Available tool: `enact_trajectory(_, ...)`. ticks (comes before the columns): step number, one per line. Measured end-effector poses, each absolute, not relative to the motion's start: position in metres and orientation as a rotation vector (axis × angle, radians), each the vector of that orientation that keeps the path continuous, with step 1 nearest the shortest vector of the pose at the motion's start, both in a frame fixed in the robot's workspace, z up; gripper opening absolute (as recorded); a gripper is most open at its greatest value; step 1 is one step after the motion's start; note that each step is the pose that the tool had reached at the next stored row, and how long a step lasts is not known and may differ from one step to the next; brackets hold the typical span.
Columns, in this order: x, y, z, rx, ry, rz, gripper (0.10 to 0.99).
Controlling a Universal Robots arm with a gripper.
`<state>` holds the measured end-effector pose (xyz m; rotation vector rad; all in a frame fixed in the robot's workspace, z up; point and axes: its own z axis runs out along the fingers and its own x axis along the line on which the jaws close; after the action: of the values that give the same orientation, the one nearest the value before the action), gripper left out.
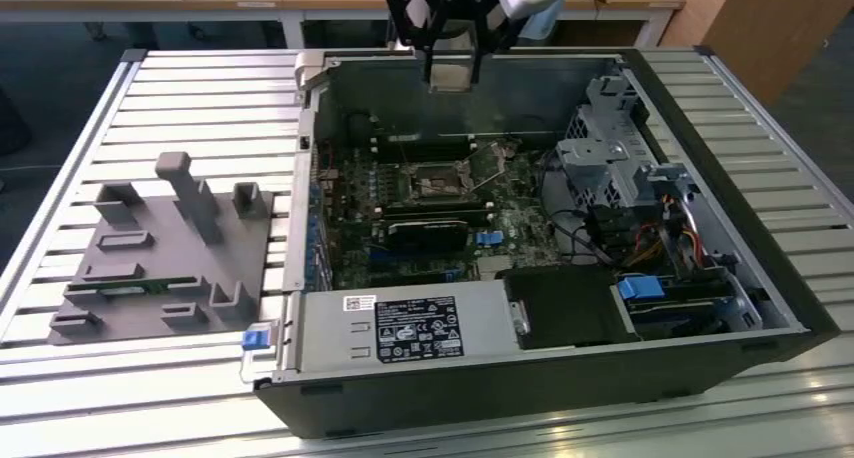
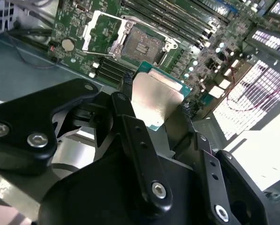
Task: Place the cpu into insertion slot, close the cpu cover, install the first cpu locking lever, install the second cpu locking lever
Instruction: 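Place the cpu into insertion slot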
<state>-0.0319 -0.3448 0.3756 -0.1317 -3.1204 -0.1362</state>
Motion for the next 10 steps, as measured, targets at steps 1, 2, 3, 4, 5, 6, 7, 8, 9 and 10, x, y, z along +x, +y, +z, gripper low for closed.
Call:
enact_trajectory(1,-0.0319,-0.3448,0.3754,-0.159,-3.12,-0.136,0.525)
enact_trajectory(2,-0.0319,-0.3448,0.3751,-0.186,-3.119,-0.135,0.525)
enact_trajectory(3,-0.0319,-0.3448,0.3748,-0.213,-3.118,-0.135,0.525)
enact_trajectory(4,-0.0319,-0.3448,0.3745,-0.239,-3.117,-0.134,0.525)
enact_trajectory(5,-0.0319,-0.3448,0.3741,-0.268,-3.116,-0.134,0.525)
enact_trajectory(6,-0.0319,-0.3448,0.3739,-0.294,-3.114,-0.134,0.525)
enact_trajectory(7,-0.0319,-0.3448,0.3736,-0.319,-3.112,-0.133,0.525)
enact_trajectory(8,-0.0319,-0.3448,0.3733,-0.344,-3.11,-0.133,0.525)
enact_trajectory(9,-0.0319,-0.3448,0.373,-0.37,-3.108,-0.133,0.525)
enact_trajectory(10,-0.0319,-0.3448,0.3727,-0.396,-3.106,-0.133,0.525)
